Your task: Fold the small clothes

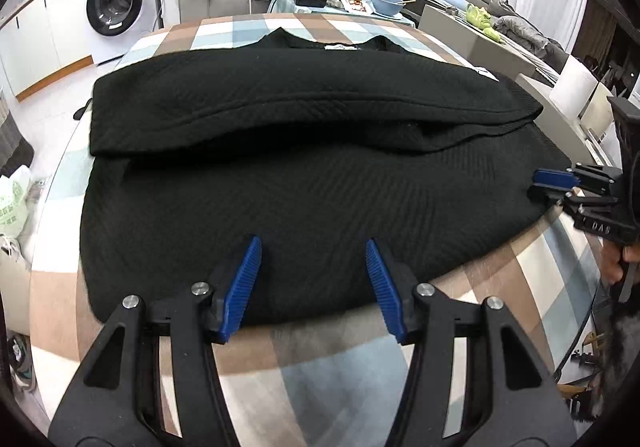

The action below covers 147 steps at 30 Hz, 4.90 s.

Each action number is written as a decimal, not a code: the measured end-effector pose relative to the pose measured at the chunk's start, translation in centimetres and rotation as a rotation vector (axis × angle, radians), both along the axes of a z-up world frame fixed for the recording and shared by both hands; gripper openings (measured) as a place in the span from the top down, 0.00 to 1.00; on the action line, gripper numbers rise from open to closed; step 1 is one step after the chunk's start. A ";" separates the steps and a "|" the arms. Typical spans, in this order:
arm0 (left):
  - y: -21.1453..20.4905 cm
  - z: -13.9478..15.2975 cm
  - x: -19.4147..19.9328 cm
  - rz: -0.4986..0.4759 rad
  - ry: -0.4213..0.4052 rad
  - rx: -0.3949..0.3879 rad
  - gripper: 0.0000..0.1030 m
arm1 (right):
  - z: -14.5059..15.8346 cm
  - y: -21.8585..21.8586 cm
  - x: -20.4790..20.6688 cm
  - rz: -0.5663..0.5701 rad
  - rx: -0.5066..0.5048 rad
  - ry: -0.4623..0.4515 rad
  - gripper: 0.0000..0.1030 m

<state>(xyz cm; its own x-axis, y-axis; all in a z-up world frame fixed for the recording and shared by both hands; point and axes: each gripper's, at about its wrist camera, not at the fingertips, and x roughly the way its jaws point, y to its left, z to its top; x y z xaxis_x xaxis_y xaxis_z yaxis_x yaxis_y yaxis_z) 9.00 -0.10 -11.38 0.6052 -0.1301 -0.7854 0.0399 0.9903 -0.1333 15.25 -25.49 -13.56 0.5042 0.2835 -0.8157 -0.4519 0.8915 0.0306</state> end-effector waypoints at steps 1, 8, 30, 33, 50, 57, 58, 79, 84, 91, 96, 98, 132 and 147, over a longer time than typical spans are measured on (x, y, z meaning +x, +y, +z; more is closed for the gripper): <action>0.2 0.0 -0.4 0.003 0.008 -0.008 0.49 | 0.0 -1.4 -0.1 -0.027 -0.005 0.002 0.68; 5.5 1.0 -4.2 0.188 -0.020 -0.110 0.48 | 1.7 -10.9 -1.7 -0.247 0.362 0.042 0.42; 12.1 -1.3 -0.5 0.362 -0.015 -0.120 0.78 | -1.5 -10.5 4.1 -0.332 0.403 0.084 0.82; 11.6 -1.3 -0.7 0.349 -0.006 -0.108 0.78 | -1.3 -10.6 3.9 -0.310 0.411 0.083 0.84; 11.7 4.5 -8.6 0.410 -0.160 -0.151 0.44 | 2.4 -13.6 1.1 -0.394 0.332 -0.004 0.63; 12.5 3.6 -4.3 0.345 -0.141 -0.213 0.33 | 2.2 -12.6 2.8 -0.327 0.541 0.056 0.60; 12.7 2.9 -3.5 0.345 -0.115 -0.231 0.33 | 1.7 -12.3 3.2 -0.334 0.543 0.082 0.59; 14.8 5.3 -0.4 0.287 -0.237 -0.437 0.94 | -0.5 -13.7 4.5 -0.438 0.552 0.103 0.55; 14.5 5.0 -0.4 0.287 -0.221 -0.408 0.94 | -0.8 -15.3 5.3 -0.495 0.582 0.076 0.55; 14.4 4.9 -0.6 0.286 -0.218 -0.394 0.94 | -0.2 -15.1 7.0 -0.466 0.601 0.029 0.64; 14.8 5.1 0.0 0.281 -0.213 -0.409 0.94 | 1.3 -14.8 8.7 -0.438 0.627 0.028 0.94; 15.2 5.5 0.5 0.275 -0.215 -0.409 0.94 | 2.0 -15.0 9.8 -0.422 0.691 0.037 0.94; 15.3 3.6 9.2 0.278 -0.101 -0.268 0.40 | -0.4 -8.2 18.1 -0.355 0.621 0.344 0.66; 15.7 4.7 11.5 0.337 -0.075 -0.332 0.40 | 0.7 -4.6 17.9 -0.330 0.554 0.279 0.62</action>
